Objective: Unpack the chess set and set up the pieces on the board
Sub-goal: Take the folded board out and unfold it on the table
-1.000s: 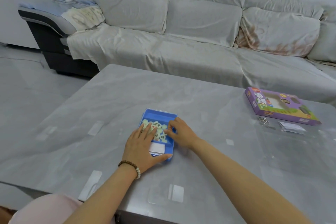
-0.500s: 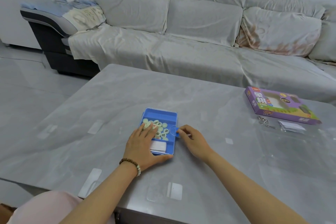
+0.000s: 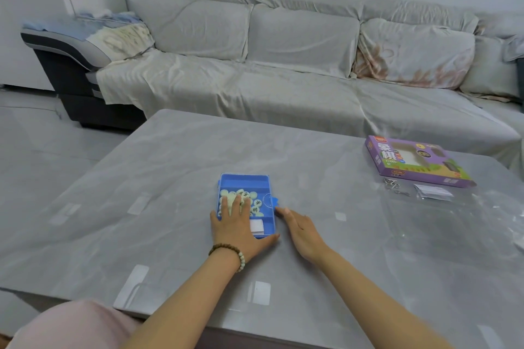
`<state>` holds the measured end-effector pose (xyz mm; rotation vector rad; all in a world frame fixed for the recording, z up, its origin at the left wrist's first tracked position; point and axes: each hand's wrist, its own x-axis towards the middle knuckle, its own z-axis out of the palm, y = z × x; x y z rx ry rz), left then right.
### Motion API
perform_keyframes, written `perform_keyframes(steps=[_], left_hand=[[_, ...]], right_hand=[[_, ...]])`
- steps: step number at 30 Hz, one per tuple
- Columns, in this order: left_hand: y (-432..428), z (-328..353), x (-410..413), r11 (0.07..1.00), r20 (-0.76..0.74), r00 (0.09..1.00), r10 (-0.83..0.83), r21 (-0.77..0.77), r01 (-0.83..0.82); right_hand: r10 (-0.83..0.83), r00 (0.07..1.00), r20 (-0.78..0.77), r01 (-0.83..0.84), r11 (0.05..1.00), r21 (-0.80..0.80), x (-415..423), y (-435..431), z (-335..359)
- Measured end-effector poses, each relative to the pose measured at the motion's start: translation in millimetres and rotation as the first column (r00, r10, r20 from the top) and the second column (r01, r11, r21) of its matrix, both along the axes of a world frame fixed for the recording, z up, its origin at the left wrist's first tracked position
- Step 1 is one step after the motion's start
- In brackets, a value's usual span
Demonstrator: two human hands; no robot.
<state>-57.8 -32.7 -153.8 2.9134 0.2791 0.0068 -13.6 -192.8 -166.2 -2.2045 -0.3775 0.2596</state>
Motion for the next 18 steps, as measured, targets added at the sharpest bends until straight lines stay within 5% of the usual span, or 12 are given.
perform_keyframes(steps=[3,6,10,16,18], left_hand=[[-1.0,2.8,-2.4,0.999,0.055,0.998,0.018,-0.042,-0.016],[4.5,9.9,-2.0,0.947,0.191,0.978,0.086,-0.322,-0.020],[26.5,29.4,-9.8,0.601,0.274,0.940,0.203,-0.793,0.101],[75.1,30.0,-20.8,0.338,0.288,0.734,0.615,-0.937,0.085],[93.3,27.7,-20.5,0.322,0.233,0.627,0.744,-0.946,-0.031]], right_hand=[[-0.030,0.999,-0.027,0.032,0.997,0.066,-0.8,2.0,-2.2],[-0.063,0.994,-0.095,0.076,0.987,0.141,-3.0,3.7,2.1],[-0.051,0.992,-0.115,0.066,0.989,0.136,-5.7,9.6,5.7],[-0.034,0.999,-0.009,0.035,0.994,0.105,-6.1,22.8,2.3],[-0.054,0.997,0.048,0.050,0.995,0.088,-5.6,28.5,1.1]])
